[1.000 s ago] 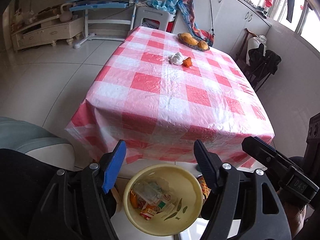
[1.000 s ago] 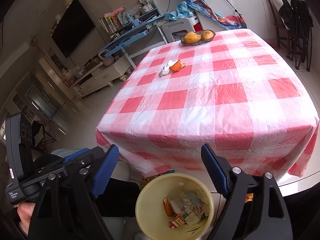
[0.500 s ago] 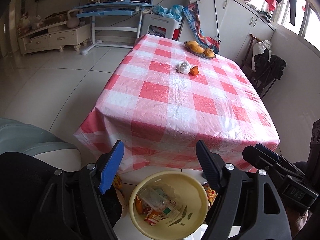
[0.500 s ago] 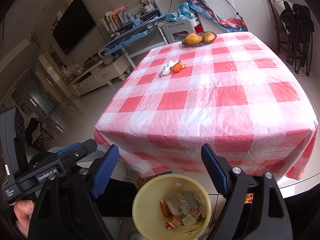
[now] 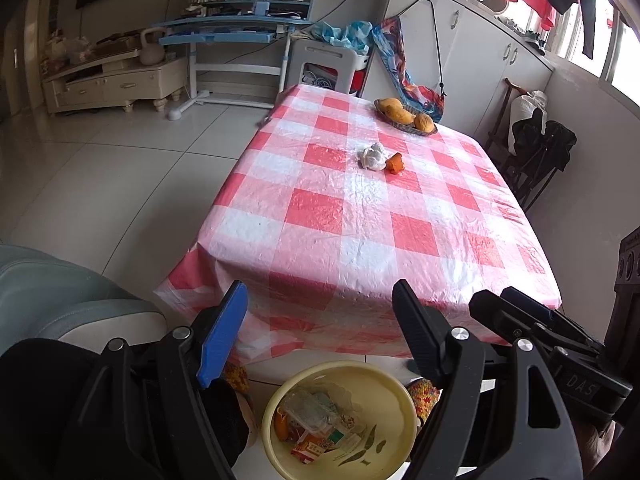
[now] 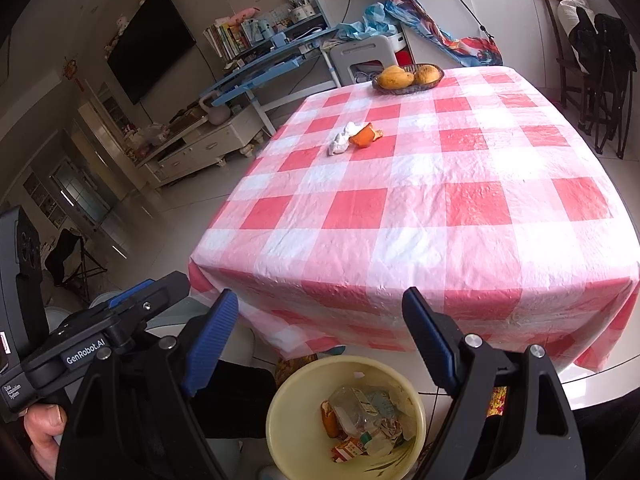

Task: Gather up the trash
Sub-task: 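Grasp the white tissue with the left tool while the right tool grasps the orange peel piece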

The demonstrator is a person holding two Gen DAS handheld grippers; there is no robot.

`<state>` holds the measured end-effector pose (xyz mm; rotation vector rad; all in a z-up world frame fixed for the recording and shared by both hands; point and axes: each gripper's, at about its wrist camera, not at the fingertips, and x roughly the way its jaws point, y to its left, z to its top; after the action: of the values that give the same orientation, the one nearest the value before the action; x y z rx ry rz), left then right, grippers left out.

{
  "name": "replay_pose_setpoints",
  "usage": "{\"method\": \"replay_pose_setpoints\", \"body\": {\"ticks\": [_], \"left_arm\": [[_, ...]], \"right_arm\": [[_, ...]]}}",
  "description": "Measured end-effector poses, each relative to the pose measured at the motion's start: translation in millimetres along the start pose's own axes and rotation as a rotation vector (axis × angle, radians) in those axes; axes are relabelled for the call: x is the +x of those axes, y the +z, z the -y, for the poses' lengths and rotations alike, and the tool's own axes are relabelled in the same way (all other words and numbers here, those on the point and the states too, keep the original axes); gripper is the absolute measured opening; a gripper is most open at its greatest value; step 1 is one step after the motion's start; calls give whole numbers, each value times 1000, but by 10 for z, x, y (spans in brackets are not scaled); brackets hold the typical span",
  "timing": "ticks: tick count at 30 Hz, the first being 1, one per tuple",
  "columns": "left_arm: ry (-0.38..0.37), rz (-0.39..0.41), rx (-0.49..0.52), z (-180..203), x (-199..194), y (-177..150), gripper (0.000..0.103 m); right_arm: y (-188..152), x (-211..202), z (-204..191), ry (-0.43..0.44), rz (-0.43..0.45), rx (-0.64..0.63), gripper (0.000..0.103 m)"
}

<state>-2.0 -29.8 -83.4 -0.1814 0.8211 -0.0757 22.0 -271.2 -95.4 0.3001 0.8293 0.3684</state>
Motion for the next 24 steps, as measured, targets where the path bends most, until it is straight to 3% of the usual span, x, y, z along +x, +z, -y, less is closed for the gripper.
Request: {"method": "replay_pose_setpoints", "body": {"ticks": [11,17,24], "left_arm": [[32,10,-7,-13,123,256,73],[46,25,-6,-50,228,607,73],[58,16,-29,-129,477,987,73]], "right_arm": [[238,179,39,-5,17,3,81],[620,392,120,-42,40,5,81],[1074,1011,256,-96,-14,-3,63]]}}
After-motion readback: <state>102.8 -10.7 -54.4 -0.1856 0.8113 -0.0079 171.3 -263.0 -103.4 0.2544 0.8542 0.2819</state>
